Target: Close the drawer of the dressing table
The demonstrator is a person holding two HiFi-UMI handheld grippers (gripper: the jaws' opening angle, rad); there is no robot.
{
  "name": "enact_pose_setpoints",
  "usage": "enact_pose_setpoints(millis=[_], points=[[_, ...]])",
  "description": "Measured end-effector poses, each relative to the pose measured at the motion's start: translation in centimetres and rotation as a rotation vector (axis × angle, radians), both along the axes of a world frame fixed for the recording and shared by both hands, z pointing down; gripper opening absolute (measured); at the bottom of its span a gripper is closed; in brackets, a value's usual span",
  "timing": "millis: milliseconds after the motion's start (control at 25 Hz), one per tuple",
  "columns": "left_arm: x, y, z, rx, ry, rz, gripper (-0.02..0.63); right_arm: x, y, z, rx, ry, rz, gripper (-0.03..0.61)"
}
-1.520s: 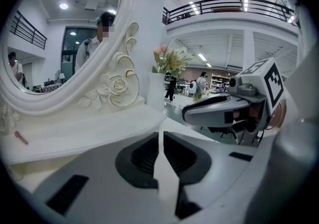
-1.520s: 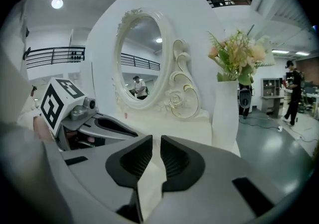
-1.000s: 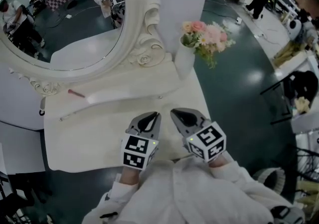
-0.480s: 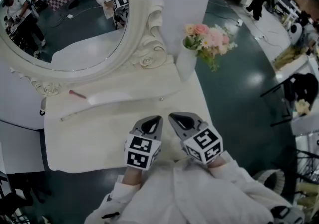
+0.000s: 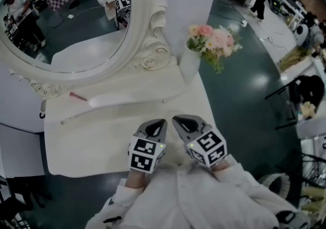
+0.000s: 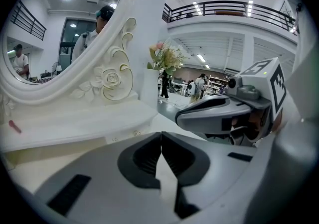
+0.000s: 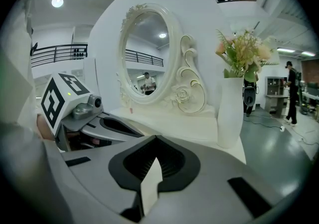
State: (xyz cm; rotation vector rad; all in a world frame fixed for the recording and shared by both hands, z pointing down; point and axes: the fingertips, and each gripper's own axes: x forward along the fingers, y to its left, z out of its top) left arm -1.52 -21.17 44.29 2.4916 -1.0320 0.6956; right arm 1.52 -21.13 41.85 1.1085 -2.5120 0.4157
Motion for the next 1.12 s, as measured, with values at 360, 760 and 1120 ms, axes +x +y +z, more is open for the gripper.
enact_pose_setpoints(millis=[360, 760, 1120], points=[[0.22, 0.12, -0.06, -0.003, 0.003, 0.012, 0.008, -0.22, 0.18, 0.33, -0.011, 0.008, -0.008, 0.006], [0.29, 0.3, 0.0, -0.011, 0.009, 0.016, 0.008, -0.31, 0.31, 0.43, -0.02, -0.004, -0.013, 0.006], [0.69, 0.43, -0.06, -0.018, 0.009, 0.034, 0.008, -0.09, 0.34, 0.43, -0.027, -0.011, -0.015, 0.006]])
